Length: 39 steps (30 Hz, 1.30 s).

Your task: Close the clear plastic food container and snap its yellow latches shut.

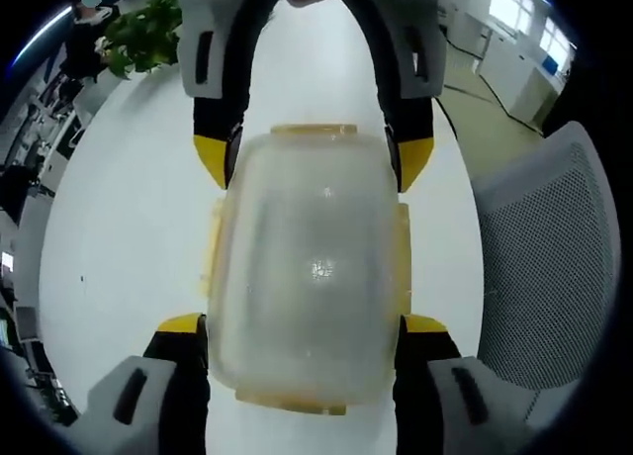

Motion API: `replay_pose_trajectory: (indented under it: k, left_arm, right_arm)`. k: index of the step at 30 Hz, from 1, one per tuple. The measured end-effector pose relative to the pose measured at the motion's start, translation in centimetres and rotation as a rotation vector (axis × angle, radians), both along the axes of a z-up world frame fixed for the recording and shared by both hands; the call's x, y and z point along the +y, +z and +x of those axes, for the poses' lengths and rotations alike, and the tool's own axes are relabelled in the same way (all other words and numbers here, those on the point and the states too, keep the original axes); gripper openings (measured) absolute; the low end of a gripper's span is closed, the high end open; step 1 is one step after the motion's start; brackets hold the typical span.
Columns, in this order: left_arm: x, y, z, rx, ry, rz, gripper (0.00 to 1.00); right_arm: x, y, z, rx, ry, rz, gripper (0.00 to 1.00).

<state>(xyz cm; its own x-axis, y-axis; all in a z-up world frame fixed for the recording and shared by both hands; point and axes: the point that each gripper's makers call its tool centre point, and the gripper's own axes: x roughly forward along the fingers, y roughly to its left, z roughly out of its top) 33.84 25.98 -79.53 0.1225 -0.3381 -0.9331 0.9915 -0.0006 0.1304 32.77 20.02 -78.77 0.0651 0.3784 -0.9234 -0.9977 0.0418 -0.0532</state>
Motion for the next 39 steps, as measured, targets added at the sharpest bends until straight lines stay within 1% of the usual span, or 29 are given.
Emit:
replay_pose_trajectory:
  k: [14,20,39]
  left_arm:
    - [2.6,0.0,0.1,-0.001,-0.005,-0.004,0.76]
    - [4.0,0.0,0.2,-0.002,-0.005,-0.022,0.76]
    - [8.4,-0.1,0.8,-0.002,-0.002,-0.038,0.76]
  right_arm:
    - [2.7,-0.1,0.1,-0.002,-0.016,0.012,0.72]
    - [4.1,-0.1,0.2,-0.004,-0.023,0.01,0.72]
    - [8.6,-0.2,0.8,-0.004,-0.037,0.018,0.72]
